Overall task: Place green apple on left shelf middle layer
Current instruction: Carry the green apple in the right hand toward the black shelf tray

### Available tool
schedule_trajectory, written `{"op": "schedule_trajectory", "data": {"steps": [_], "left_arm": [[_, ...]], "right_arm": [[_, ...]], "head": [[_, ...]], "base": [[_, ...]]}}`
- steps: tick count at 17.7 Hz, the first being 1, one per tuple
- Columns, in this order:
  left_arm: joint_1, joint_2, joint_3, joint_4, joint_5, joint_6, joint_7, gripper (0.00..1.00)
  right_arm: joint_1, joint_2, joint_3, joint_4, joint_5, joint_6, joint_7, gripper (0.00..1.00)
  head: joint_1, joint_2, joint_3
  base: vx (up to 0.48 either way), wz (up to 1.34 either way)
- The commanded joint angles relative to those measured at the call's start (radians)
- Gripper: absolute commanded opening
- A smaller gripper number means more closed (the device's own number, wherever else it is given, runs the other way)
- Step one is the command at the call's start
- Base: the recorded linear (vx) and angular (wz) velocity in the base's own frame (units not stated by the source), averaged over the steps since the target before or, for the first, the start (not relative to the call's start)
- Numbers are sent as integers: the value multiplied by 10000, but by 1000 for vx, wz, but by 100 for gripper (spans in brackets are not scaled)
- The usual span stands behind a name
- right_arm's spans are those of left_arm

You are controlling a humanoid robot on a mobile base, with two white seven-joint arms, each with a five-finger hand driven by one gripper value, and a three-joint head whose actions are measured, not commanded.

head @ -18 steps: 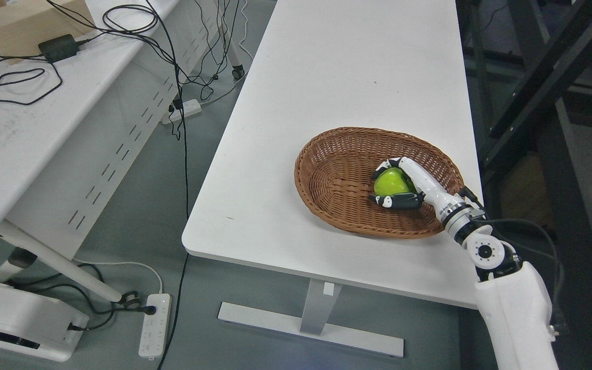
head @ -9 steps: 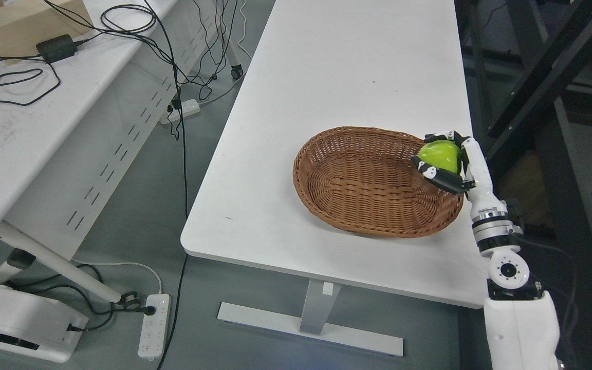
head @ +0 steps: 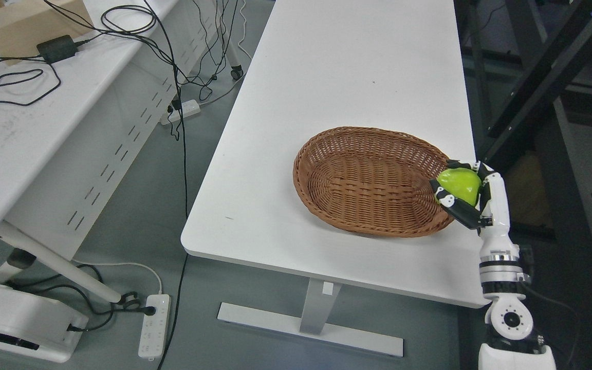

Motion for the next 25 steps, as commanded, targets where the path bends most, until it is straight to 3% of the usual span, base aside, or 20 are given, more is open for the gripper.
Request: {"op": "schedule_trajectory", "data": {"steps": [1, 11, 25], "left_arm": [[0, 175, 0, -1, 0, -3, 2, 100], [0, 175, 0, -1, 0, -3, 2, 100], [0, 175, 0, -1, 0, -3, 2, 100]], "right_arm": [[549, 337, -676, -1563, -107, -32, -224, 0], [703, 337, -615, -1579, -169, -492, -256, 0], [1255, 337, -32, -1563, -169, -462, -332, 0]], "head": [[0, 0, 0], [0, 0, 0], [0, 0, 0]], "base": [[-18, 5], [-101, -9], [-242, 11]]}}
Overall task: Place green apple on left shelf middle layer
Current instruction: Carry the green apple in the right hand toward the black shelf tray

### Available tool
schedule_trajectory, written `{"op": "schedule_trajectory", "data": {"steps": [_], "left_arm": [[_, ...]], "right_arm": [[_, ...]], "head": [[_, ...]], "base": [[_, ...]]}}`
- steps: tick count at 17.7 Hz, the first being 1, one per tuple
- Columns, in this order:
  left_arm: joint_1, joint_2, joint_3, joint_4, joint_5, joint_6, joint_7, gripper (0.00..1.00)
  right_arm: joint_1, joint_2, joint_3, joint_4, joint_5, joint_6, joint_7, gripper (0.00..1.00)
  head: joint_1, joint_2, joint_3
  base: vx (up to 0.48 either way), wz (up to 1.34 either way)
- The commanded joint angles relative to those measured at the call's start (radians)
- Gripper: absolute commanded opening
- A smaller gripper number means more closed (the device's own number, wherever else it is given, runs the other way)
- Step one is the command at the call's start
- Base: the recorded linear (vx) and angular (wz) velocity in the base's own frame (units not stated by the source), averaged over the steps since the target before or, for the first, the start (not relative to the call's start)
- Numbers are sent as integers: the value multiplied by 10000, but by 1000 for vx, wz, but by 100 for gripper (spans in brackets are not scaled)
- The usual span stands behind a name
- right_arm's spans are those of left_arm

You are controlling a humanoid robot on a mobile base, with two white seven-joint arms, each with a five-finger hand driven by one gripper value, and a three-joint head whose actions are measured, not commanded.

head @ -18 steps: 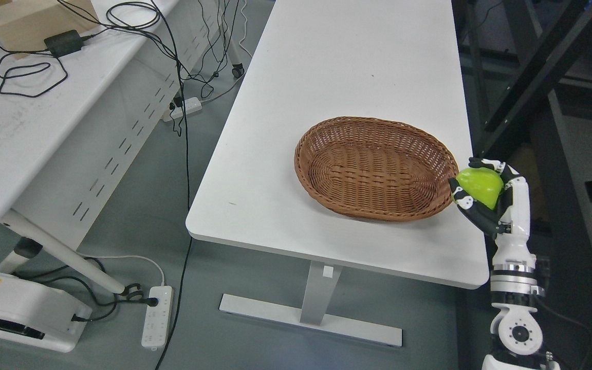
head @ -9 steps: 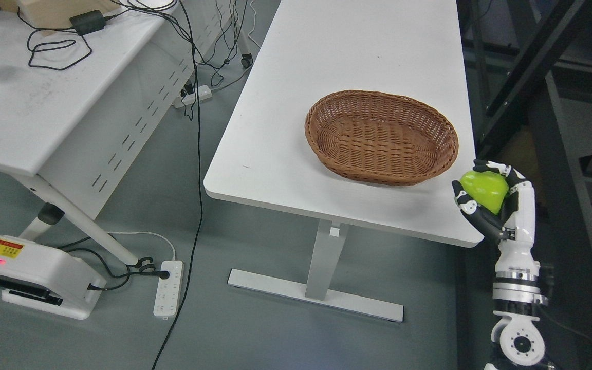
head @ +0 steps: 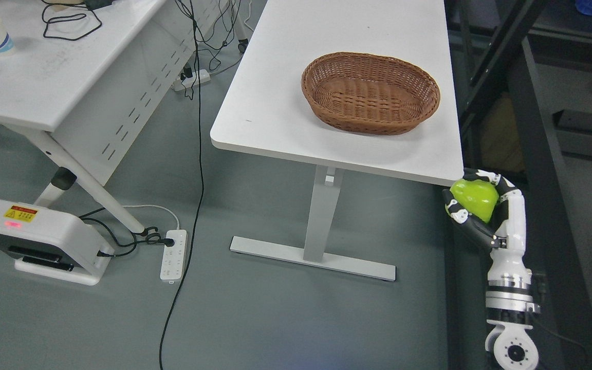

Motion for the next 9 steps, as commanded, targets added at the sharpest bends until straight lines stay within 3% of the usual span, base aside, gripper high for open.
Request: {"op": "schedule_trajectory", "data": {"steps": [1, 9], "left_arm": [[0, 175, 0, -1, 0, -3, 2, 100], [0, 175, 0, -1, 0, -3, 2, 100]], "right_arm": [[72, -140, 141, -99, -2, 106, -22, 0], [241, -140, 800, -69, 29, 91, 101, 0]], "head": [[0, 0, 0], [0, 0, 0]], "base": [[-336, -130], [-294, -106]]}}
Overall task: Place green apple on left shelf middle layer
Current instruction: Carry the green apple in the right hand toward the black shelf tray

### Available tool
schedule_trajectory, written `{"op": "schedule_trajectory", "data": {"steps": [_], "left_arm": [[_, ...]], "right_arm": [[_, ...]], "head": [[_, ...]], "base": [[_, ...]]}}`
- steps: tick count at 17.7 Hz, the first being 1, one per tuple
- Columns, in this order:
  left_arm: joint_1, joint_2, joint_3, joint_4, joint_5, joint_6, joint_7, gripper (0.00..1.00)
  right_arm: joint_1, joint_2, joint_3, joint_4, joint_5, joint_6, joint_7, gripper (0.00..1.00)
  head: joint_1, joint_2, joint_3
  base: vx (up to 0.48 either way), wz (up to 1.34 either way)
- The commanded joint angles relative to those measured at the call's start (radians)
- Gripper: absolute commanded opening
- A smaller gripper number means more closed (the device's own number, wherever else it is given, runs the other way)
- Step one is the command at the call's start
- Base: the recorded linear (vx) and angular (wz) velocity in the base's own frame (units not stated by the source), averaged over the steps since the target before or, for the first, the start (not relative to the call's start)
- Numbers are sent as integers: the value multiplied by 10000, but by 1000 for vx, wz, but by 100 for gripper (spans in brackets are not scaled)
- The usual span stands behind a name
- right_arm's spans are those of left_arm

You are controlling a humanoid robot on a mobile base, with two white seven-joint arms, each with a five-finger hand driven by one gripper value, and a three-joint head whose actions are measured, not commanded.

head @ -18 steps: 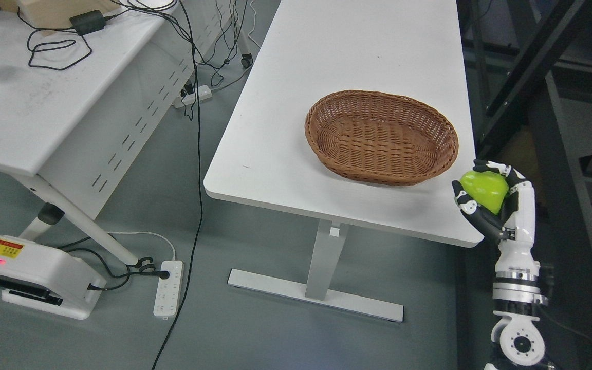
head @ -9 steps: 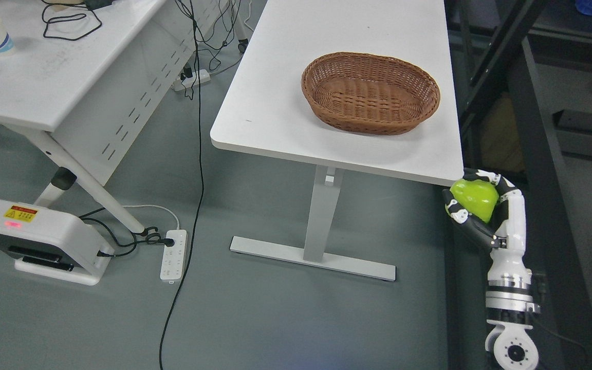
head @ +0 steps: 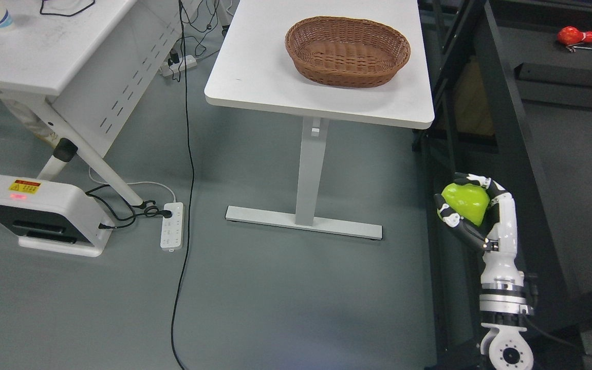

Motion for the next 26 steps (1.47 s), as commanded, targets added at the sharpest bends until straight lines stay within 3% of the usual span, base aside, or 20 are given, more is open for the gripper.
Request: {"op": "schedule_trajectory", "data": {"steps": [1, 15, 26], "left_arm": [[0, 175, 0, 0, 0, -3, 2, 100], [0, 175, 0, 0, 0, -3, 2, 100], [0, 175, 0, 0, 0, -3, 2, 100]], "right_arm": [[107, -160, 561, -12, 22, 12, 57, 0], [61, -160, 70, 19, 22, 303, 26, 0], [46, -160, 101, 19, 22, 303, 41, 0]], "head": [[0, 0, 0], [0, 0, 0], [0, 0, 0]], "base": [[-271, 56], [-251, 7], [-145, -454]]}}
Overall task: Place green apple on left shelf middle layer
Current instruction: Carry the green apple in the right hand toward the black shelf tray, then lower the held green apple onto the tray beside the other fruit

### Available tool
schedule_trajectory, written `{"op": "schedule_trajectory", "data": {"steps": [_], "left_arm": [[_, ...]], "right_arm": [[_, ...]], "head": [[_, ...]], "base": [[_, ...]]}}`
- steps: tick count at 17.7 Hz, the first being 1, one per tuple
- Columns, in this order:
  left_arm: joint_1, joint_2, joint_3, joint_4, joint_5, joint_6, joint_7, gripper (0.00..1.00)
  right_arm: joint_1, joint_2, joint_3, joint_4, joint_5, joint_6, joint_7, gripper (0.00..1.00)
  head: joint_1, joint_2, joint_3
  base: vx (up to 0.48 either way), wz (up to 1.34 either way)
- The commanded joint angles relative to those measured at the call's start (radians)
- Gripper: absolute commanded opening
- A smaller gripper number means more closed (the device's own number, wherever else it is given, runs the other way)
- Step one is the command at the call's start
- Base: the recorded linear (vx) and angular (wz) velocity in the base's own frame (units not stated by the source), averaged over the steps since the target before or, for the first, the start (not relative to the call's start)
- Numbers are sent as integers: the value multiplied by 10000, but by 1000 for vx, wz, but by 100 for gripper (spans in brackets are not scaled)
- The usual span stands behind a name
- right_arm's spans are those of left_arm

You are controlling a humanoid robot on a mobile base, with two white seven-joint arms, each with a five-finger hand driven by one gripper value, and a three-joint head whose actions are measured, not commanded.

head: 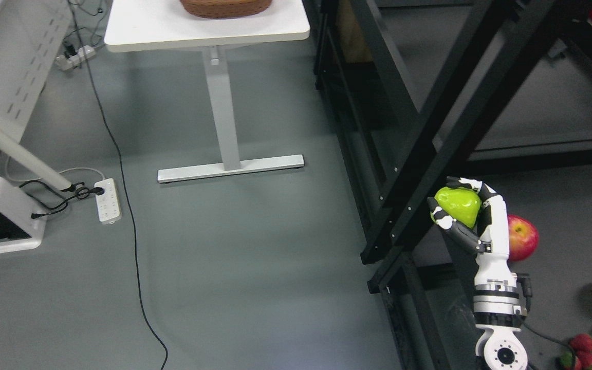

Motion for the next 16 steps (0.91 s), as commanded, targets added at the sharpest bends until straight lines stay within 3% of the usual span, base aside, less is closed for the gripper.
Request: {"op": "schedule_trajectory", "data": {"steps": [1, 16], "left_arm": [[0, 175, 0, 1, 0, -3, 2, 100], [0, 175, 0, 1, 0, -3, 2, 100]], "right_arm": [[-6, -173, -31, 2, -13, 7, 4, 0], [-6, -173, -62, 2, 2, 22, -12, 0]], "head": [[0, 0, 0], [0, 0, 0]], "base": [[-97, -716], [21, -721]]}}
